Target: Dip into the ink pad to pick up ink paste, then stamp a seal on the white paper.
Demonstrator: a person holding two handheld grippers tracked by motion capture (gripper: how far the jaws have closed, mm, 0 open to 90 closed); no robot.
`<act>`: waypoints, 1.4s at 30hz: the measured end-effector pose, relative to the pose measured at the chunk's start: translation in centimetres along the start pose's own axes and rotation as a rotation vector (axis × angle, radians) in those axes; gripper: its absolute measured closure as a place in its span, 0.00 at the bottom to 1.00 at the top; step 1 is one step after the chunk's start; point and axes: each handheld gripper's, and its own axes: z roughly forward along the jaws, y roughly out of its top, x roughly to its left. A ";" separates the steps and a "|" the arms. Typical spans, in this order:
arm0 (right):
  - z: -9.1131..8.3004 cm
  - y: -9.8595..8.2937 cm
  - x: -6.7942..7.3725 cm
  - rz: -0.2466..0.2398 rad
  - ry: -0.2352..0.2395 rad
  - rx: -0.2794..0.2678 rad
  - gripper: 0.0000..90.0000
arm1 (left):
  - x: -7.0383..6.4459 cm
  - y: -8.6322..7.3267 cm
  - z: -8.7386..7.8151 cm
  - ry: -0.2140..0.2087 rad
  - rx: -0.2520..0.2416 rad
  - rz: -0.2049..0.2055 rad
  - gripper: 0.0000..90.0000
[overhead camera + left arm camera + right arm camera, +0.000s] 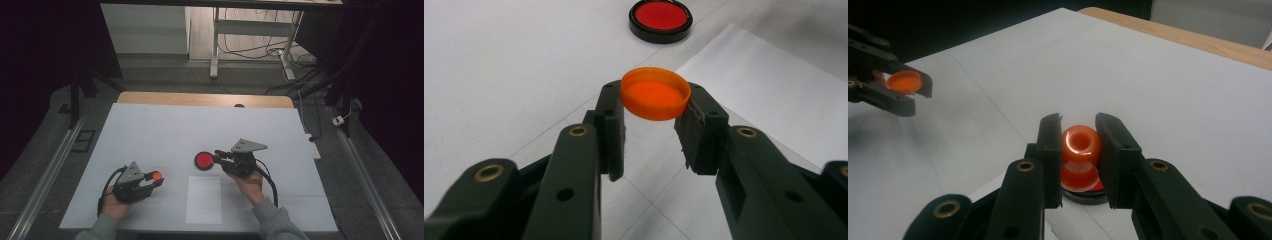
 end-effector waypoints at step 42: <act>-4.5 -1.4 2.5 -0.046 0.054 -0.006 0.81 | -0.1 0.0 0.1 -0.005 -0.001 0.011 0.72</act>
